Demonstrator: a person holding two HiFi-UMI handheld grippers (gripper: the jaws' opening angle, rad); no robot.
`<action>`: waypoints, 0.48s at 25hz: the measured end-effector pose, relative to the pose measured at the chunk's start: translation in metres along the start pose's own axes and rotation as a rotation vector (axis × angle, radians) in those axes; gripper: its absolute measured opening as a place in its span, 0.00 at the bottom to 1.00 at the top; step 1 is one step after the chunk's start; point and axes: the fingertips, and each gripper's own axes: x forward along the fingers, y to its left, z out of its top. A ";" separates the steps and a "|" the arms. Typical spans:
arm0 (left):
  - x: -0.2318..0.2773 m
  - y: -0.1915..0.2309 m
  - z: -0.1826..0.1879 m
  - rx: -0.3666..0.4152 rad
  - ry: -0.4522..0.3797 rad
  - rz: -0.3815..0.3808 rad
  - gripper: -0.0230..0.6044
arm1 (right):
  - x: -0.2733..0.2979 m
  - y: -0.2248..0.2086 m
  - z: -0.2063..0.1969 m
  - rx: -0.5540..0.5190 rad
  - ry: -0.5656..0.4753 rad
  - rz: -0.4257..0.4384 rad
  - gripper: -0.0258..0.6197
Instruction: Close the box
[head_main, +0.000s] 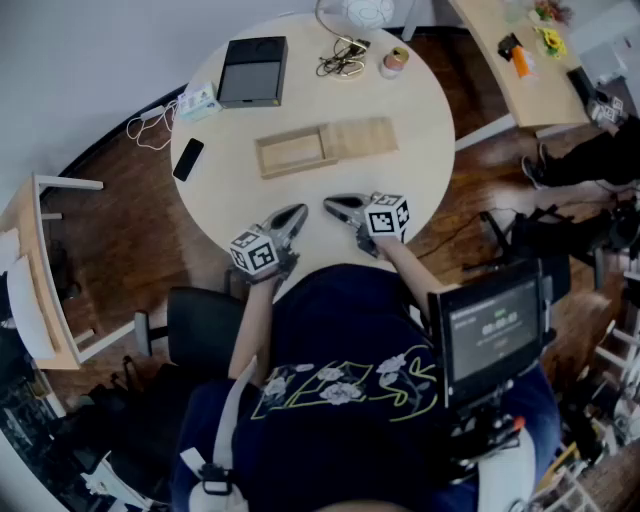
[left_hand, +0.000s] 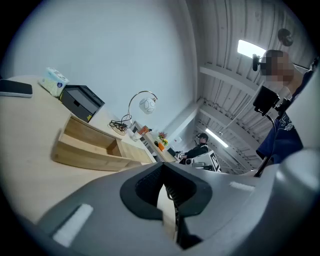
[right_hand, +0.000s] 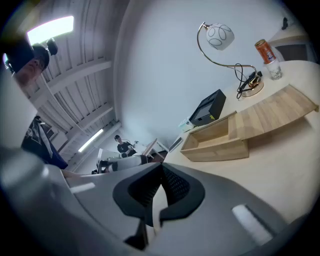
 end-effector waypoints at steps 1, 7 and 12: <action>0.000 -0.003 0.000 -0.005 0.000 0.002 0.04 | -0.001 0.000 0.000 0.003 -0.002 -0.007 0.03; 0.004 -0.006 0.002 -0.005 0.012 -0.007 0.04 | 0.007 -0.003 0.000 0.029 -0.001 -0.008 0.03; 0.000 0.008 0.011 -0.031 -0.006 0.032 0.04 | 0.008 -0.013 -0.002 0.041 0.030 -0.033 0.03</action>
